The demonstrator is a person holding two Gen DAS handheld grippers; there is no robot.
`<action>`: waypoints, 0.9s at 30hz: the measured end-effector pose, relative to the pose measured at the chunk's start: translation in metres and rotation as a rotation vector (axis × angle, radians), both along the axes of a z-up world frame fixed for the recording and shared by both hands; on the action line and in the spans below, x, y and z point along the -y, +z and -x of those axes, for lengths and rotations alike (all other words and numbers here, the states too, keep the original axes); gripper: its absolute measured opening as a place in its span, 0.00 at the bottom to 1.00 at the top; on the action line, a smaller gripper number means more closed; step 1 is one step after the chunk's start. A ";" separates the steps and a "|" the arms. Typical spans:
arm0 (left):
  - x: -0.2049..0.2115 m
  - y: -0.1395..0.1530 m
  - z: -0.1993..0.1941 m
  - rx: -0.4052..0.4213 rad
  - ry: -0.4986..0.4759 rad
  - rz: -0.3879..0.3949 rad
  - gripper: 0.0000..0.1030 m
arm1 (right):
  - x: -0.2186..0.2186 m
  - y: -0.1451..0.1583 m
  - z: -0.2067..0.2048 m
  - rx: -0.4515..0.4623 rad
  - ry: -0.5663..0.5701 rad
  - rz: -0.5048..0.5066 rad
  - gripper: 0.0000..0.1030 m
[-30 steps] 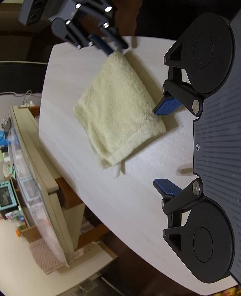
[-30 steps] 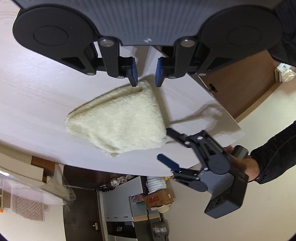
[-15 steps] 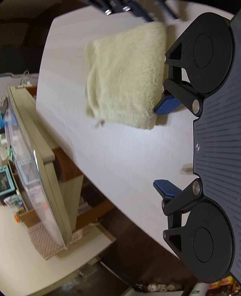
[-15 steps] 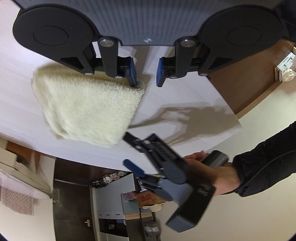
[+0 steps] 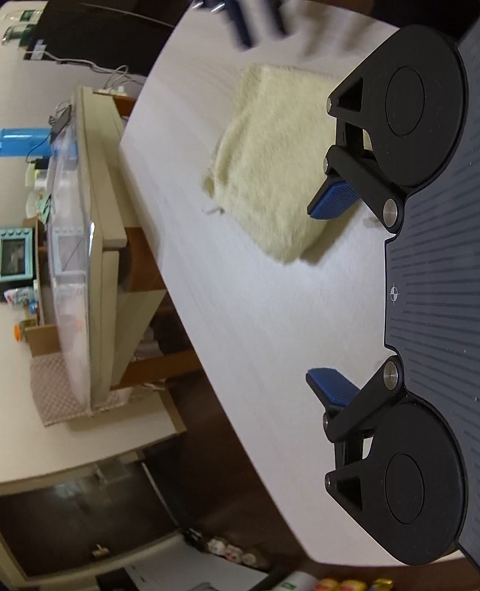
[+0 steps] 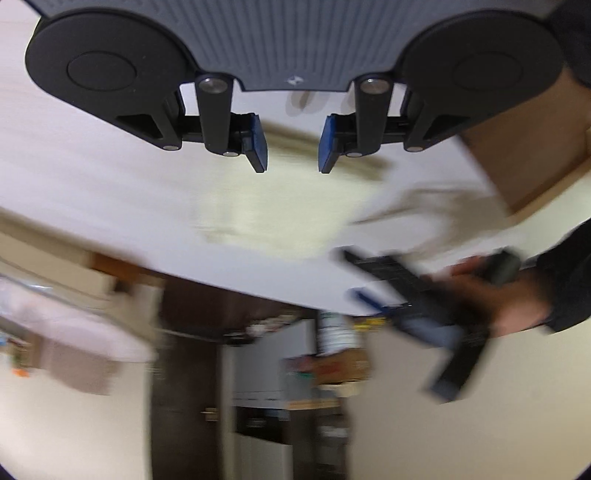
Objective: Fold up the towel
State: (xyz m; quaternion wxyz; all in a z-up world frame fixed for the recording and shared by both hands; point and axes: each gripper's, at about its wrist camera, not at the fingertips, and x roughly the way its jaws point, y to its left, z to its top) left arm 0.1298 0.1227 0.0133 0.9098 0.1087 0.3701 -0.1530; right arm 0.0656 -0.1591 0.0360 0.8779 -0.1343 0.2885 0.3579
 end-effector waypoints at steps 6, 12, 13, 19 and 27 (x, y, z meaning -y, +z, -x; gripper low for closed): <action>0.027 -0.002 0.031 0.003 -0.106 0.020 0.90 | 0.008 -0.013 -0.037 0.036 -0.025 0.125 0.33; 0.041 -0.017 0.045 -0.019 -0.122 -0.002 0.90 | -0.006 -0.029 -0.040 0.032 0.054 0.155 0.33; 0.039 -0.017 0.045 -0.018 -0.118 -0.001 0.90 | -0.006 -0.030 -0.038 0.030 0.059 0.152 0.33; 0.026 -0.014 0.037 -0.006 -0.077 -0.052 0.90 | -0.014 -0.031 -0.018 0.020 0.072 0.138 0.33; 0.007 0.004 0.016 0.066 0.098 0.020 0.90 | -0.009 -0.015 0.001 0.057 0.031 0.107 0.36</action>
